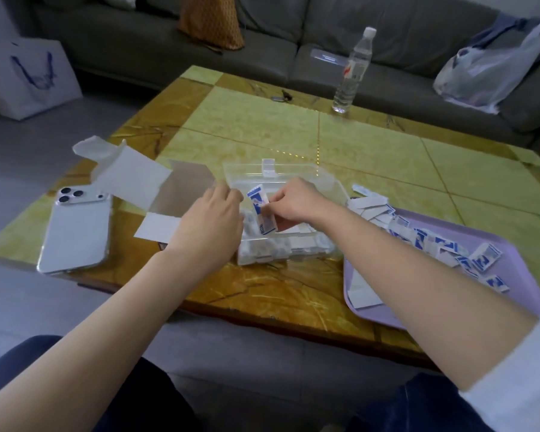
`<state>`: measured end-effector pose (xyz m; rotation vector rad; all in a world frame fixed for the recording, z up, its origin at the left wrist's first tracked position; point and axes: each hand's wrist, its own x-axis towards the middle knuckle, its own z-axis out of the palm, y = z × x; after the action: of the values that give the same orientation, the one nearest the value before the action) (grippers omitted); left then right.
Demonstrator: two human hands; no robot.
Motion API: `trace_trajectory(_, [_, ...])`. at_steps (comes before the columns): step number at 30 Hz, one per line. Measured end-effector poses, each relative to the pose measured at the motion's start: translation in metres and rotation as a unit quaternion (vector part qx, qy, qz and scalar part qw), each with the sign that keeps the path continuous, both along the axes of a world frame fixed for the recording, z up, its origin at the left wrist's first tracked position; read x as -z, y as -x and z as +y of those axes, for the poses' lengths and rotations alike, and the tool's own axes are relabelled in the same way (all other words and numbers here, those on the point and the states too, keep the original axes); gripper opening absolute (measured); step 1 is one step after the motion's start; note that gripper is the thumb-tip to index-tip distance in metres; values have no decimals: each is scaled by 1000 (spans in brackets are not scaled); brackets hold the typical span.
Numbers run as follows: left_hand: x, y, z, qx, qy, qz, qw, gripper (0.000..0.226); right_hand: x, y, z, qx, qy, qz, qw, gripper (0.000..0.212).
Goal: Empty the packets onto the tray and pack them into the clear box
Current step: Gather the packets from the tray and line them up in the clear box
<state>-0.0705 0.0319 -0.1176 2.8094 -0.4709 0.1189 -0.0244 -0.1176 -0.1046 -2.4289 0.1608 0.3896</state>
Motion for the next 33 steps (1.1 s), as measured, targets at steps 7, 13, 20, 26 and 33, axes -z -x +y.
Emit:
trace_trajectory(7, [0, -4, 4, -3, -5, 10, 1000, 31, 15, -5, 27, -36, 54, 66, 996, 33])
trace_trajectory(13, [0, -4, 2, -12, 6, 23, 1000, 33, 20, -6, 30, -91, 161, 34, 982, 21])
trace_trajectory(20, [0, -6, 2, -8, 9, 30, 999, 32, 24, -9, 35, -79, 169, 35, 982, 37])
trace_trajectory(26, [-1, -6, 2, -8, 10, 35, 999, 32, 24, -8, 34, -62, 146, 33, 987, 21])
trace_trajectory(33, [-4, -5, 2, -11, 16, 42, 999, 32, 16, 0, 26, -49, 30, 36, 998, 32])
